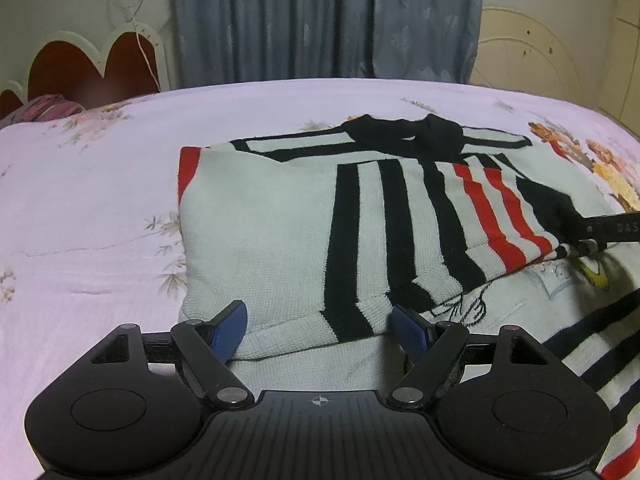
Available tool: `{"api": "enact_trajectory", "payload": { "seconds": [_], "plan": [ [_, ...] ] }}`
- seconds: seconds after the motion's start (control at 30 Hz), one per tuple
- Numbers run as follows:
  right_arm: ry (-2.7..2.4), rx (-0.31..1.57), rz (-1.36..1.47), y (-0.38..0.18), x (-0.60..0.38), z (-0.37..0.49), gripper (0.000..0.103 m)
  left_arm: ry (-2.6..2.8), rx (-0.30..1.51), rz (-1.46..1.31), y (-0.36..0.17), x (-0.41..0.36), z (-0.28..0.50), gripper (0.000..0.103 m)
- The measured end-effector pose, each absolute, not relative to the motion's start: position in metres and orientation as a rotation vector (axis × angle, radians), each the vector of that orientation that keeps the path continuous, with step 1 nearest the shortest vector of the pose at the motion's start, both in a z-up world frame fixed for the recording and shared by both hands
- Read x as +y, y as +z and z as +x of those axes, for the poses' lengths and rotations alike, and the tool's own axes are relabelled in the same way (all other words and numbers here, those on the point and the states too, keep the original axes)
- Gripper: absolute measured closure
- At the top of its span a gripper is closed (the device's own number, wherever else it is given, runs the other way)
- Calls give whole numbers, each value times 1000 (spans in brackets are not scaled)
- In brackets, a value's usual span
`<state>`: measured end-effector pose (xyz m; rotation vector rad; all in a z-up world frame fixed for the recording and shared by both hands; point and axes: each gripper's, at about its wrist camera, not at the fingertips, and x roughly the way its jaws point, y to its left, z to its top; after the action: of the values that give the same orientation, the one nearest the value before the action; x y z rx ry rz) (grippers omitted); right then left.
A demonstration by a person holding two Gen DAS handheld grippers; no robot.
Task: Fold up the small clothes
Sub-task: 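Grasp the striped hem of the sweater with both grippers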
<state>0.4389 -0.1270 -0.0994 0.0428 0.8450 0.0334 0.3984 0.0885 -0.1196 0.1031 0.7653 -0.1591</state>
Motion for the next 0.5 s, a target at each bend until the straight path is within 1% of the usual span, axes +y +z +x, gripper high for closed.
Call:
{"api": "enact_trajectory", "payload": {
  "seconds": [0.2, 0.27, 0.3, 0.33, 0.37, 0.43, 0.5],
  "plan": [
    [36, 865, 43, -102, -128, 446, 91, -150, 778, 120, -120, 86, 400, 24],
    [47, 857, 43, -103, -131, 446, 88, -148, 797, 140, -118, 83, 400, 22],
    [43, 853, 42, -101, -132, 444, 78, -145, 803, 146, -115, 83, 398, 22],
    [30, 841, 44, -95, -135, 439, 57, -144, 804, 145, -112, 82, 394, 21],
    [38, 817, 58, -89, -139, 432, 49, -141, 805, 137, -109, 84, 388, 18],
    [74, 791, 91, -77, -151, 415, 50, -131, 810, 104, -105, 91, 372, 12],
    [90, 787, 102, -68, -168, 394, 50, -116, 818, 75, -104, 100, 349, 12]
  ]
}}
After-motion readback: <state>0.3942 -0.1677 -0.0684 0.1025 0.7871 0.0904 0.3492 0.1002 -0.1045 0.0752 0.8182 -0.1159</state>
